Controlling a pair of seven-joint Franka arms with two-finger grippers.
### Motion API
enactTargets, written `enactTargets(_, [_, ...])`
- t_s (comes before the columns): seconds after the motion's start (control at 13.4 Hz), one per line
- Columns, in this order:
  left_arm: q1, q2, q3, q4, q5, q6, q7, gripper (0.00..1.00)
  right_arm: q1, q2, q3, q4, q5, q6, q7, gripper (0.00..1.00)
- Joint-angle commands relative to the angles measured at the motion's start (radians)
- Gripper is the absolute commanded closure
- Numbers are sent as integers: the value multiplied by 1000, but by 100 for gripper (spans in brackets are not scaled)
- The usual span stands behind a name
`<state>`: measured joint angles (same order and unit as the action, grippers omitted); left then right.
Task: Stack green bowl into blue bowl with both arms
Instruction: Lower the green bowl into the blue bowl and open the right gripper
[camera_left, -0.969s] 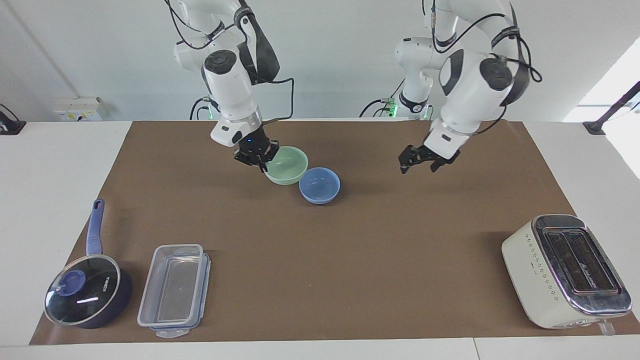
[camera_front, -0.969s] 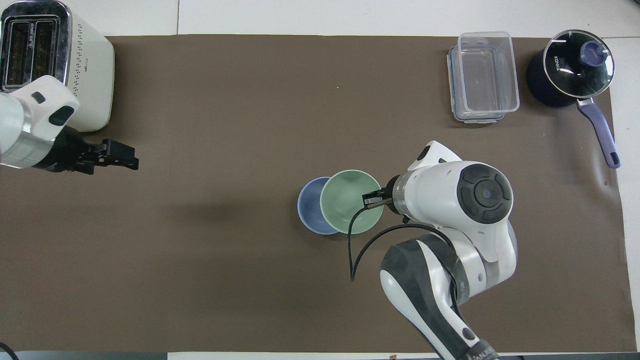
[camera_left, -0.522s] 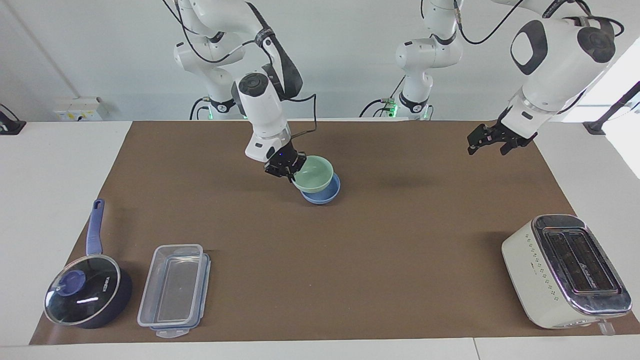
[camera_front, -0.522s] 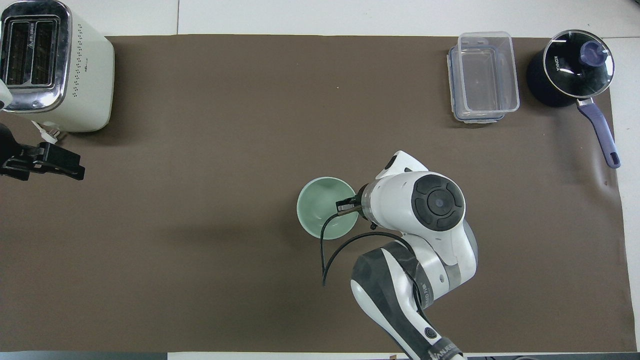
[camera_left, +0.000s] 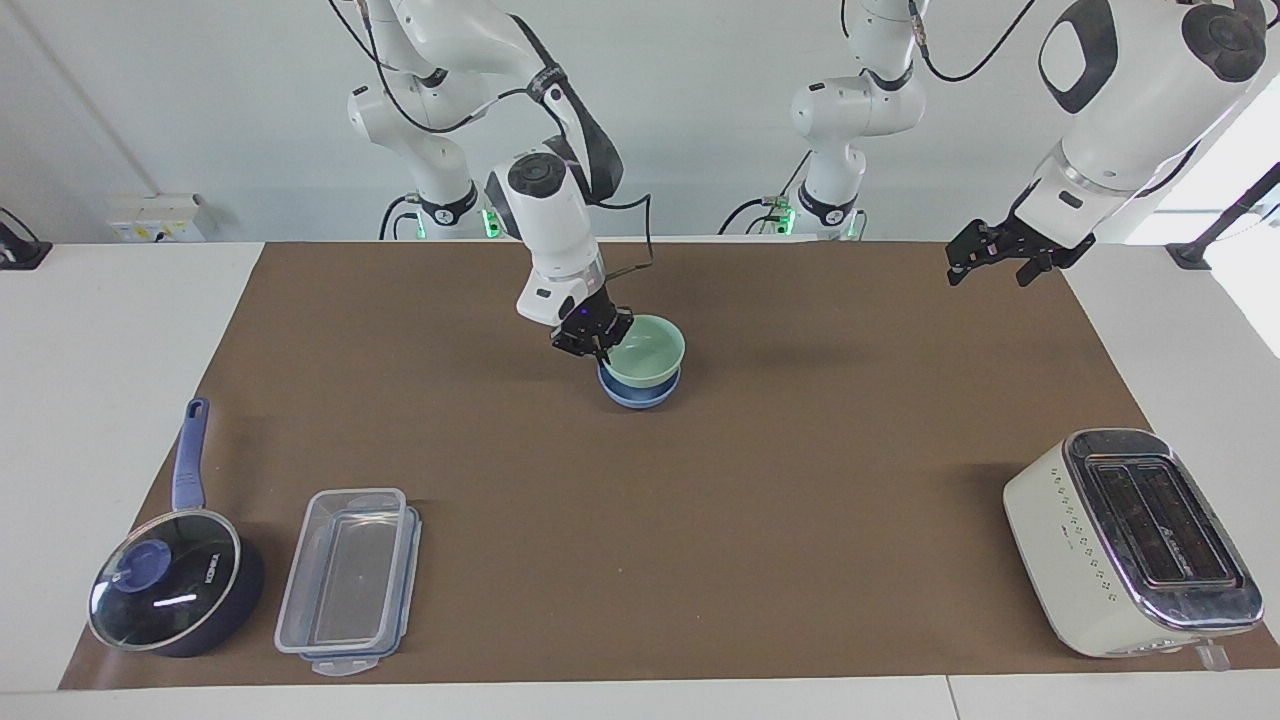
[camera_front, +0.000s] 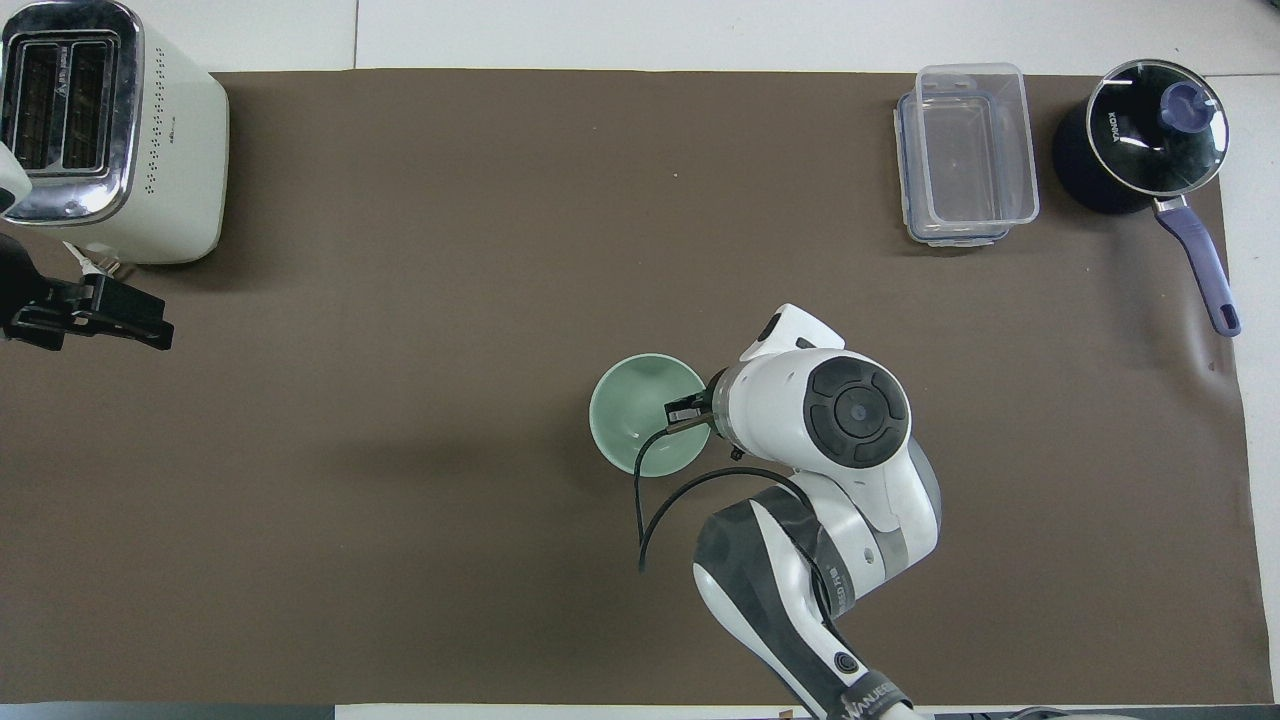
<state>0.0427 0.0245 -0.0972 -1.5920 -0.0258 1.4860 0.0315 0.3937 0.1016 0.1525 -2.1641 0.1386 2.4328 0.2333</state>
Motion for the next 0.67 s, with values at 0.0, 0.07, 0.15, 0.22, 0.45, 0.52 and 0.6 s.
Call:
enactTargets(0.0, [-4, 12, 1, 23, 24, 8, 10, 0, -7, 0, 6, -11, -22, 32, 14, 100])
enactTargets(0.07, [-4, 11, 1, 23, 24, 8, 10, 0, -4, 0, 6, -17, -22, 41, 14, 100])
enactTargets(0.15, [-4, 11, 2, 23, 26, 7, 10, 0, -4, 0, 6, -20, -22, 49, 15, 100])
enactTargets(0.22, [-4, 11, 1, 23, 26, 7, 8, 0, -4, 0, 6, -20, -22, 49, 17, 100])
enactTargets(0.45, [-4, 11, 2, 23, 27, 7, 8, 0, -4, 0, 6, -17, -22, 51, 15, 100])
enactTargets(0.52, [-6, 11, 1, 23, 38, 7, 8, 0, -4, 1, 6, -17, -24, 51, 11, 76])
enactTargets(0.6, [-6, 11, 1, 23, 38, 7, 8, 0, -6, 1, 6, -14, -24, 51, 11, 50])
